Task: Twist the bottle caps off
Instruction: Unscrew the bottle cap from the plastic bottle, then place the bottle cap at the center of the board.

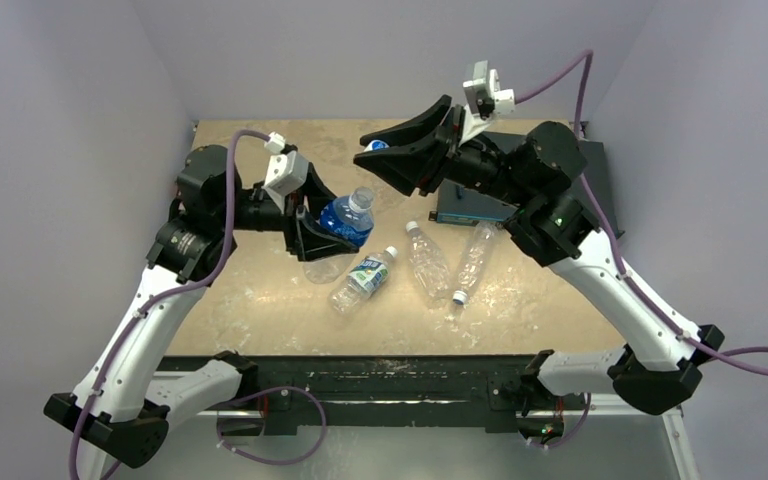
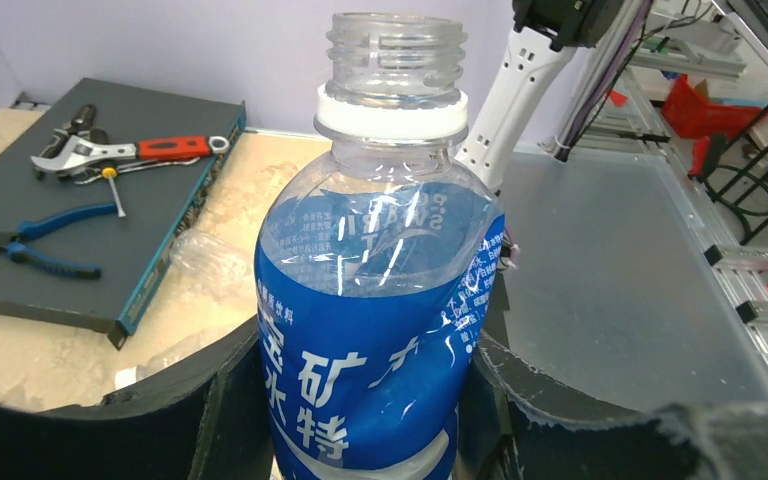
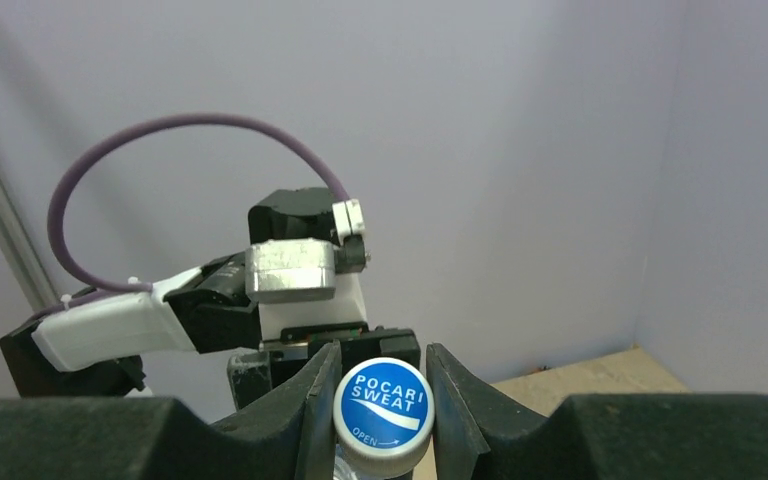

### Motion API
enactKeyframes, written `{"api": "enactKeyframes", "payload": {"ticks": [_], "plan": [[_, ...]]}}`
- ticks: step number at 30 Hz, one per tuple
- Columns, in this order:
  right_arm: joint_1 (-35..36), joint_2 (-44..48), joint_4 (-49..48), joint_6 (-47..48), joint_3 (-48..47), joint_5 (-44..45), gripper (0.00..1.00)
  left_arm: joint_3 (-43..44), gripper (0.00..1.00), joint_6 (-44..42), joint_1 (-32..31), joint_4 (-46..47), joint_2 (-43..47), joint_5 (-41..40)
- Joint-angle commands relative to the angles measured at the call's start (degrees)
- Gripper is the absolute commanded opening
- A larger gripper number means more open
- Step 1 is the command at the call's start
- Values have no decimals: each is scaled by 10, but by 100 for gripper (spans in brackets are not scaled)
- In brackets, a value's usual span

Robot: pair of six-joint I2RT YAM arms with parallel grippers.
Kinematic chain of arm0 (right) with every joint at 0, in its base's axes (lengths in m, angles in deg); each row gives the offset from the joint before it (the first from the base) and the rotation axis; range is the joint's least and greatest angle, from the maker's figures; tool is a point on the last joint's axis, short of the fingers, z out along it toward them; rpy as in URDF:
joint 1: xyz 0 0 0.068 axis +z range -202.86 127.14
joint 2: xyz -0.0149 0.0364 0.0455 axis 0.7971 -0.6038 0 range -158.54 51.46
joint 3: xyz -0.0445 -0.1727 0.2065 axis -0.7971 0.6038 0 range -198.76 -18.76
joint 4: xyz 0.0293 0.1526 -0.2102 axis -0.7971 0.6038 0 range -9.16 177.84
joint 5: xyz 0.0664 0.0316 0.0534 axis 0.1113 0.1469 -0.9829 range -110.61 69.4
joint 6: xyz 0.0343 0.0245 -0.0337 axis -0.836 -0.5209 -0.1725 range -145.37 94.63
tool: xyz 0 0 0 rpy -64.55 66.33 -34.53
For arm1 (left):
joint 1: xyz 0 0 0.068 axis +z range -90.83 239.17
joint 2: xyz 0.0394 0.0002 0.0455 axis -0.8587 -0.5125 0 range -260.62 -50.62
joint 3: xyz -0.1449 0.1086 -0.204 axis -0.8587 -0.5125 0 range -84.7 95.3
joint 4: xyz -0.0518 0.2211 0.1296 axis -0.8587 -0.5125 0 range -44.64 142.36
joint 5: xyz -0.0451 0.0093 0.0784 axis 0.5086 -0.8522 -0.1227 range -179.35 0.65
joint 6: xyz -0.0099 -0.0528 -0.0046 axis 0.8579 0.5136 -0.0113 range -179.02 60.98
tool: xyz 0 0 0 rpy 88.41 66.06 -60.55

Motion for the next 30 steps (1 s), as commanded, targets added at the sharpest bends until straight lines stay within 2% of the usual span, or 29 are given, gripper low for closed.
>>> {"api": "enactKeyframes", "payload": {"ticks": [1,3,7,11,15,19,22,26,30], "plan": [[-14,25,-48,-6,-9,-33,0,3,10,-56,-2,-57,-2,34],[-15,25,-31,-1,-14,-12,0,4,9,-59,-2,-59,-2,22],[-25,38,25,11,13,100,1,0,5,-84,-2,-40,9,-27],[-68,60,87,-8,100,197,2,-13,6,-102,-2,-31,18,-58],[-74,83,127,-23,219,281,2,-19,6,-119,-2,-33,21,-75],[-70,92,106,-57,357,309,2,-28,5,-124,-2,-25,27,-82],[-37,74,70,-83,433,337,2,-29,5,-120,-2,-20,24,-82],[16,38,36,-102,485,382,0,-27,5,-118,-2,-20,24,-82],[33,13,-9,-117,523,398,0,-28,5,-122,-2,-22,24,-84]]}}
